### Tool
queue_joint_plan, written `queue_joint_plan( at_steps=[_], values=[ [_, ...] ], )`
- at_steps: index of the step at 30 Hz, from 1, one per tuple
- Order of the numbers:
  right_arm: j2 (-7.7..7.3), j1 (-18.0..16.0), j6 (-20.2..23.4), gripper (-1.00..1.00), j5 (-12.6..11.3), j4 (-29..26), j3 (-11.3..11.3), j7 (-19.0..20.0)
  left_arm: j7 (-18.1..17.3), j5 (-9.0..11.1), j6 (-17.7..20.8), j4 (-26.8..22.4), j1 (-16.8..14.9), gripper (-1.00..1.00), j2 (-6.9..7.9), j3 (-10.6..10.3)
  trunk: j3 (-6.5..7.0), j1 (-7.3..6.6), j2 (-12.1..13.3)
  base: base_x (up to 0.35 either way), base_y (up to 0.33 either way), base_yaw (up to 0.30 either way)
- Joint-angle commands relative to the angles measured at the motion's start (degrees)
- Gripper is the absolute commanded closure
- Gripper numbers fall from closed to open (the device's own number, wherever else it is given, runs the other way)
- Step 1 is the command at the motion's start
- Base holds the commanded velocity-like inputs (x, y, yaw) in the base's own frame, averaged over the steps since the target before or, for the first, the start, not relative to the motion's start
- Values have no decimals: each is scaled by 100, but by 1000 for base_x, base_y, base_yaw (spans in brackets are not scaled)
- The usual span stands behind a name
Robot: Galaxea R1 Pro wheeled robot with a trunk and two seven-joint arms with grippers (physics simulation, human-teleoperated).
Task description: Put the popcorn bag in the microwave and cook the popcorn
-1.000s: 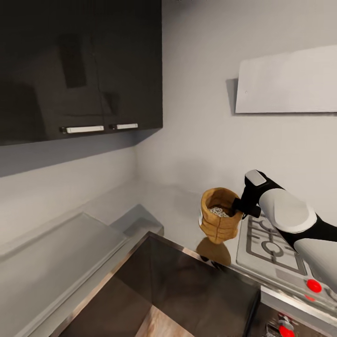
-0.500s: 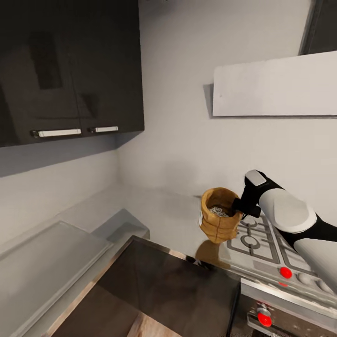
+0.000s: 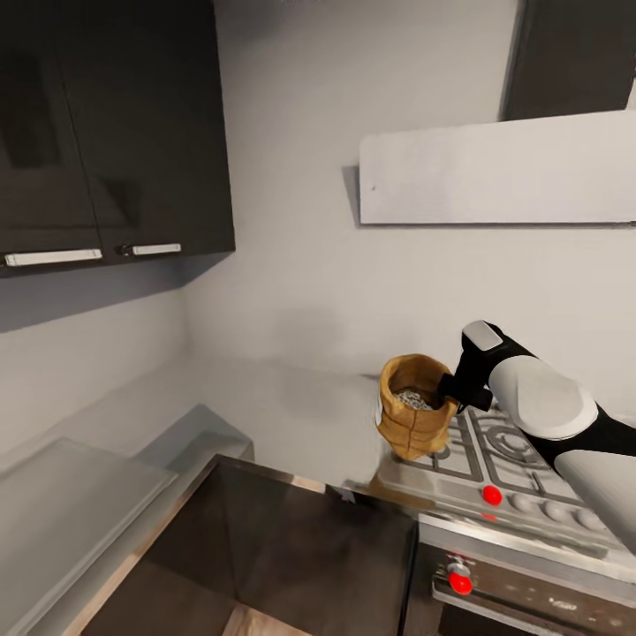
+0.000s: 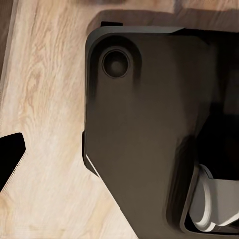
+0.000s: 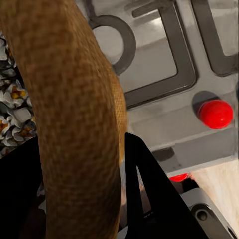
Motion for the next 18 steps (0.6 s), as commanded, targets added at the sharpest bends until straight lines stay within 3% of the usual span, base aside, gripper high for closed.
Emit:
queue_joint_plan(
  at_steps=[1, 18],
  values=[
    [0, -5, 16, 100, -59, -4, 11, -47, 1, 4, 13, -6, -2, -100, 0, 37, -5, 1, -7, 0, 0, -260],
    [0, -5, 16, 100, -59, -5, 11, -47, -5, 1, 13, -6, -2, -100, -16, 37, 56, 1, -7, 0, 0, -234]
  ],
)
